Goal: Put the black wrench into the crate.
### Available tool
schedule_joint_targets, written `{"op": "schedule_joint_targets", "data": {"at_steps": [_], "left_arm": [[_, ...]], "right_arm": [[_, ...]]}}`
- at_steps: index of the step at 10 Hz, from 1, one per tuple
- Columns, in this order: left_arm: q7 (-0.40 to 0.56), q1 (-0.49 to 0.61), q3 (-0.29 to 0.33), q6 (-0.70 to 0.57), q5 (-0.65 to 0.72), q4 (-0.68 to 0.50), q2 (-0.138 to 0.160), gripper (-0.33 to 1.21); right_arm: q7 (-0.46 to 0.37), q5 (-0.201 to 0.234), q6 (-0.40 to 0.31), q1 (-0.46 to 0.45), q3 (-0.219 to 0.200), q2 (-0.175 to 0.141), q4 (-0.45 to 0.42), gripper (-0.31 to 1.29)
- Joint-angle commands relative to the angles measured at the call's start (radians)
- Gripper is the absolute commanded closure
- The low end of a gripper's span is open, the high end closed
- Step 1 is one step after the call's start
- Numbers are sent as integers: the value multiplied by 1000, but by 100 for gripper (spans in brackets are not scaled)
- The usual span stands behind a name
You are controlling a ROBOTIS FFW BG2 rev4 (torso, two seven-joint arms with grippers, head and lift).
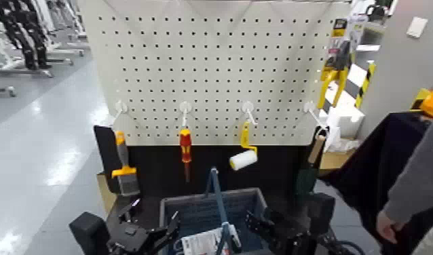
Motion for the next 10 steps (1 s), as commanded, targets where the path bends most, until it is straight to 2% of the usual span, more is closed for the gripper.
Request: {"op": "schedule_joint_targets", "data": {"at_steps": [1,4,5,6,7,10], "left_arm": [[0,0,1,0,0,0,0,11],[0,0,1,0,2,0,0,11],[0,0,2,0,2,0,0,11],[0,2,4,0,3,0,0,11],[0,5,7,0,3,-2,-2,11],[0,19,13,0,3,-8,-3,11]], "right_arm": [[3,0,-12,0,0,1,-6,6],[5,5,-52,9,2,1,-26,8],[5,11,-132,20,8,-2,-29,9],[-7,35,-222,43,15,-5,-40,10],[-43,52,-308,81,23,-2,-54,11],[-176,155,-547,210,28,8,-92,11]]}}
